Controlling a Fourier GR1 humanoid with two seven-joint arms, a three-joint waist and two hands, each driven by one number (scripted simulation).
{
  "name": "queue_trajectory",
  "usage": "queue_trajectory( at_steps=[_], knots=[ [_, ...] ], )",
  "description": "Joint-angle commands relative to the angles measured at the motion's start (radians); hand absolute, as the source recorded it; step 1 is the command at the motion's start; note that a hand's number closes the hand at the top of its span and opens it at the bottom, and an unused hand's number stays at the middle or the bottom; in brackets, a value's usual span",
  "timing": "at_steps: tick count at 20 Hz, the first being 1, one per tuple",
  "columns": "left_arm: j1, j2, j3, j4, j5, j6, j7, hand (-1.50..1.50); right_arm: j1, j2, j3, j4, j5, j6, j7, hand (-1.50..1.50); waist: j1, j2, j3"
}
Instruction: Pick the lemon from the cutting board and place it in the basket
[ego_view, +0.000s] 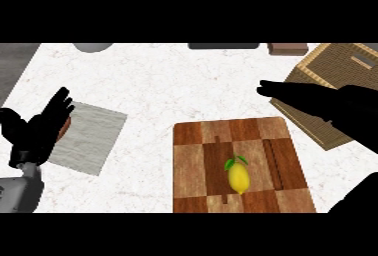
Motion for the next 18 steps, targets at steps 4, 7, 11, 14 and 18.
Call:
queue_trajectory(
  at_steps=[4,7,11,14,18],
  knots=[
    [-0.041,-0.038,0.002,0.001,-0.026,0.007,0.034,0.00,0.255,0.090,-0.015,-0.045,0.274,0.041,-0.221,-1.50,0.009,0.003,0.000],
    [-0.077,-0.031,0.019,0.068,-0.050,0.010,0.008,0.00,0.330,0.149,0.024,-0.030,0.436,-0.029,-0.344,-1.50,0.007,0.005,0.000],
    [-0.048,-0.025,0.023,0.005,-0.018,-0.030,0.043,0.00,0.372,0.254,0.161,0.083,0.669,-0.167,-0.476,-1.50,0.020,0.005,0.001],
    [-0.047,-0.036,0.032,0.029,-0.033,-0.030,0.017,0.00,0.444,0.258,0.121,0.154,0.686,-0.225,-0.621,-1.50,0.012,0.004,0.000],
    [-0.032,-0.016,0.046,-0.063,-0.017,-0.040,0.092,0.00,0.413,0.401,0.212,0.264,0.774,-0.338,-0.639,-1.50,0.019,0.003,0.000]
  ],
)
